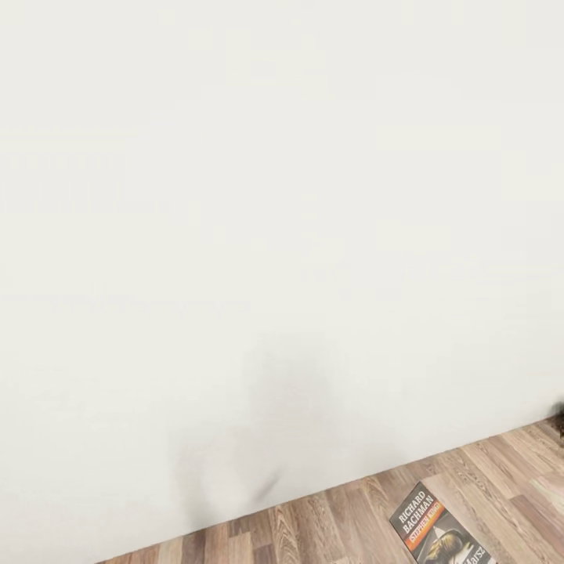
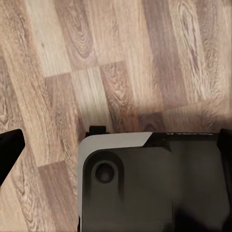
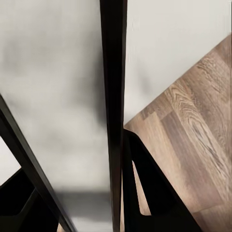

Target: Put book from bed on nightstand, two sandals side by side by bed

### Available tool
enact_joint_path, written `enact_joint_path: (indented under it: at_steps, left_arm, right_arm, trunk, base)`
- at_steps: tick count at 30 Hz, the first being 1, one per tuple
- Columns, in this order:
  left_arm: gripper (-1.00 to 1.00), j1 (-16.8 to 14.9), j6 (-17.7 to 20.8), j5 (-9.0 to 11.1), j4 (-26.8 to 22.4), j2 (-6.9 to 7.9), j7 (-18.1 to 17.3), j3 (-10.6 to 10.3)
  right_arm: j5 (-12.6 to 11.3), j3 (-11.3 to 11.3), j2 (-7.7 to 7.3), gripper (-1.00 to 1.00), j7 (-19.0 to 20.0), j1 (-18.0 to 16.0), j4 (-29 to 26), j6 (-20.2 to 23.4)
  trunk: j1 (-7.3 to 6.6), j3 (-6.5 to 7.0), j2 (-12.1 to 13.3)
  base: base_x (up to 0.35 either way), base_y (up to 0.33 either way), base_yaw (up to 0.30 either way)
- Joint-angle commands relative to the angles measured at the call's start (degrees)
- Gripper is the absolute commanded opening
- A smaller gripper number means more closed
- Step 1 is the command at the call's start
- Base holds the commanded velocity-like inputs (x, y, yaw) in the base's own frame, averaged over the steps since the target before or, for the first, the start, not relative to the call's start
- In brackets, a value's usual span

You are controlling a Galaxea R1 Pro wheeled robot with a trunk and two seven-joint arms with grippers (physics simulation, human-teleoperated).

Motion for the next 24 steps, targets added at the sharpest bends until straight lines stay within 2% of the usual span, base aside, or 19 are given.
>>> enact_joint_path:
  at_steps: [1,14,24]
  left_arm:
    - [1.0,0.0,-0.14,0.59,0.03,0.02,-0.29,-0.25]
    - [1.0,-0.02,-0.14,0.55,-0.01,0.02,-0.28,-0.25]
    - [1.0,-0.02,-0.14,0.59,0.01,0.02,-0.28,-0.16]
  right_arm:
    - [-0.51,0.38,0.02,-1.0,0.24,-0.09,0.16,0.14]
    - [-0.51,0.31,0.02,-1.0,0.16,-0.09,0.16,0.12]
    - [-0.51,0.3,0.02,-1.0,0.23,-0.09,0.16,0.12]
  trunk:
    - [0.02,-0.01,-0.05]
    - [0.02,0.35,-0.05]
    - [0.02,0.61,-0.05]
  base:
    - [0.001,0.0,-0.291]
    - [0.006,0.0,-0.286]
    - [0.261,0.0,-0.226]
